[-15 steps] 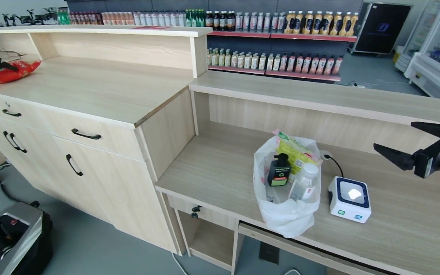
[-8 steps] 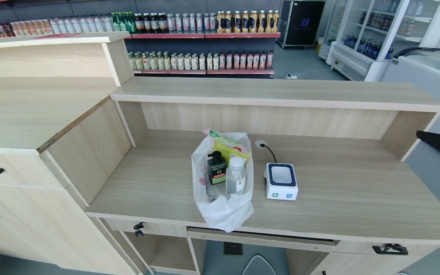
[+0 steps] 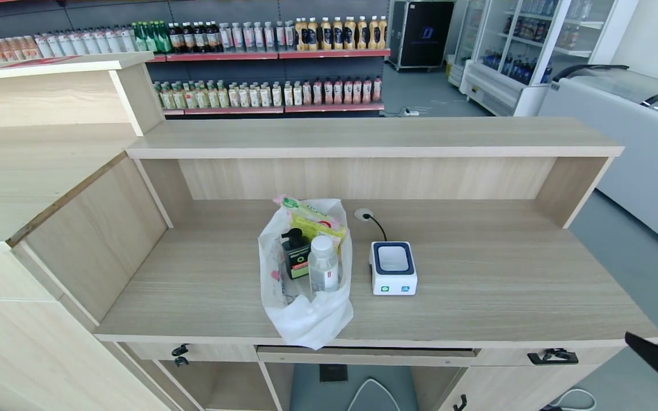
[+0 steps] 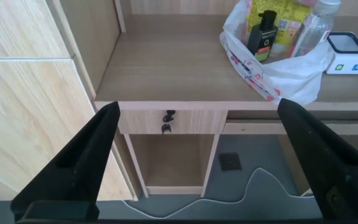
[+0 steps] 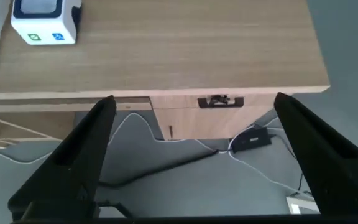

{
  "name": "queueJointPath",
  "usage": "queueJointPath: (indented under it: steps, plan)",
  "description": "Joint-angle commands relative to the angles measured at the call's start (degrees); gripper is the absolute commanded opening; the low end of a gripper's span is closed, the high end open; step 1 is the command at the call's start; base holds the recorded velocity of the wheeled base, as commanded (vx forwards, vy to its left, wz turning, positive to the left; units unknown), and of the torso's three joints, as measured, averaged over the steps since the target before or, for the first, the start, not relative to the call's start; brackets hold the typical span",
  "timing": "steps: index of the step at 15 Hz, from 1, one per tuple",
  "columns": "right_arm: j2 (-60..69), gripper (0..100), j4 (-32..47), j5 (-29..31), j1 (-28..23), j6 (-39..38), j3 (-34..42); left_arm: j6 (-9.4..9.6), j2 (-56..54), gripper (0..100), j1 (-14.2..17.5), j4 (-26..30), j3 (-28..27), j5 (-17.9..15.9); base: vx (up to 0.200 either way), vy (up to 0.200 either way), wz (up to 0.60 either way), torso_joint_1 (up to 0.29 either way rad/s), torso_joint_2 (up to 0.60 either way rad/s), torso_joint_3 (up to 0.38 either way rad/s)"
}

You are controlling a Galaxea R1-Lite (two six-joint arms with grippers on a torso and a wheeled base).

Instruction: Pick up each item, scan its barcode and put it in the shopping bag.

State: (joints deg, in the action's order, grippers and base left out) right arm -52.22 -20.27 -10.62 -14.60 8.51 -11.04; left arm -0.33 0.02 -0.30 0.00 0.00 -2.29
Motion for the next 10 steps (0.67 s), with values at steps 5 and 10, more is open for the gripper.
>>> queueJointPath:
  steps: [5, 10]
  plan:
    - [47.0, 100, 20.4, 11.8, 14.7, -9.1, 11.0, -0.02, 0.1, 100, 0.0, 0.0, 0.0, 0.0, 0.0, 0.0, 0.0, 0.0, 0.0, 0.0]
    - [52.1, 100, 20.5, 11.9, 14.2, -9.2, 11.0, -0.02, 0.1, 100, 0.0, 0.0, 0.0, 0.0, 0.0, 0.0, 0.0, 0.0, 0.0, 0.0]
